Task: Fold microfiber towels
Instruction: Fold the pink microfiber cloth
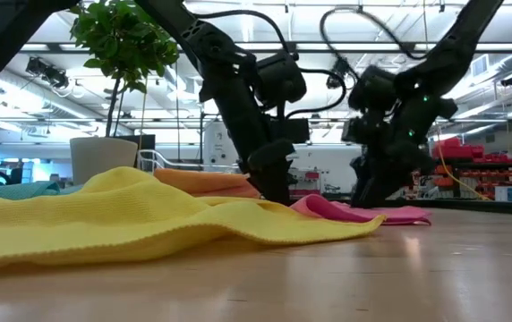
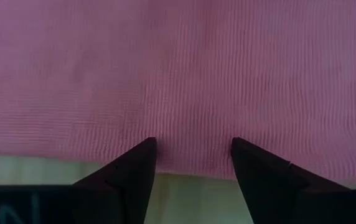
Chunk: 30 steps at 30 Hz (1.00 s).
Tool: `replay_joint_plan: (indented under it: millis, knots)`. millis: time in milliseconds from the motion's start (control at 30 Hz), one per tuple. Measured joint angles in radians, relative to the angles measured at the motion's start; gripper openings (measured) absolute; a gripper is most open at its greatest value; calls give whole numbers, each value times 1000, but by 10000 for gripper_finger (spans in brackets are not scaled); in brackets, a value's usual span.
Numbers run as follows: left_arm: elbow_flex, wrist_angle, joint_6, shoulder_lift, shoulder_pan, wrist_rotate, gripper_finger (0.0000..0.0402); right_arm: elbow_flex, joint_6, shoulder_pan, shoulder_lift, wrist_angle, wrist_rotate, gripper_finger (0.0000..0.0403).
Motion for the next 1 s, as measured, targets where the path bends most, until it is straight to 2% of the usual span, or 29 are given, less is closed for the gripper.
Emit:
replay_joint_plan:
  millis: [167,333,433,700,800,1000]
  knots:
    - [3,-11,5,13,-4,22,211,6,-13,-3,78,22,-7,186]
    - [6,-20,6,32,-4,27,189,6,-16,-3,82,22,-4,177]
    - [6,-28,-3,36,-5,25,159,5,-19,-3,71,-3,6,153]
    - [4,-50,-11,38,-4,17,59,5,-33,-5,66,-26,8,49]
    - [4,-55,-11,38,-4,17,16,3,-11,-5,59,-27,9,22]
    - [-2,-62,9,-21,-4,17,10,25,76,-3,-93,-117,13,5]
